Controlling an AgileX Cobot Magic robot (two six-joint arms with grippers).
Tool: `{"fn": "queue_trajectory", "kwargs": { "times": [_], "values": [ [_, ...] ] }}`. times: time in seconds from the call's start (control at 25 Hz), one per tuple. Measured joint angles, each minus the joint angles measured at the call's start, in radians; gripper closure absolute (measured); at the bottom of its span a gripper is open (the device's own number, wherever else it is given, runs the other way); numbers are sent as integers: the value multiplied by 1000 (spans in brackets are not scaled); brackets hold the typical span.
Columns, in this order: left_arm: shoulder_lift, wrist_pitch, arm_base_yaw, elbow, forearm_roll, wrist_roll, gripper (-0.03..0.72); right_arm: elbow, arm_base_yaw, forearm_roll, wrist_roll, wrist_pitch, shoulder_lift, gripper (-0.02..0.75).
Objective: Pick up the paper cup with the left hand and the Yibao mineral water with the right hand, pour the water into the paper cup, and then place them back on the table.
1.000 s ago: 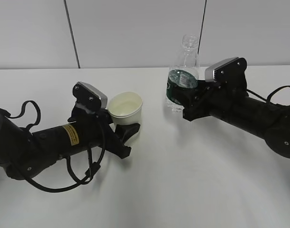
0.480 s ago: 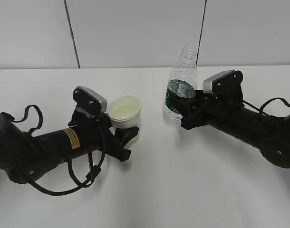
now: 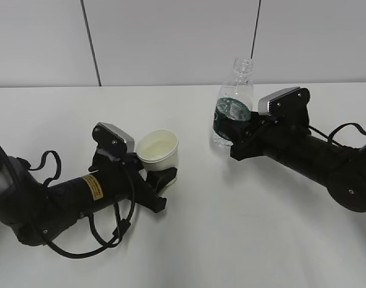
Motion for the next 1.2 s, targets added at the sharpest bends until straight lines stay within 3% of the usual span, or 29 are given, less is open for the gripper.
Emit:
{"fn": "queue_trajectory", "kwargs": {
  "times": [0.36,0.72,0.96,1.2],
  "values": [
    [7,-18,0,-1,-2,0,261,0,0,-8,-41,39,18,366],
    [7,-10,0,-1,0,13,138,0,0,-37,-47,47,18,366],
    [7,-5,8,-1,16,27,128,0,0,-43,-49,47,18,366],
    [-8,-9,56,29,52,27,128,0,0,-50,-49,64,18,366]
  ]
}}
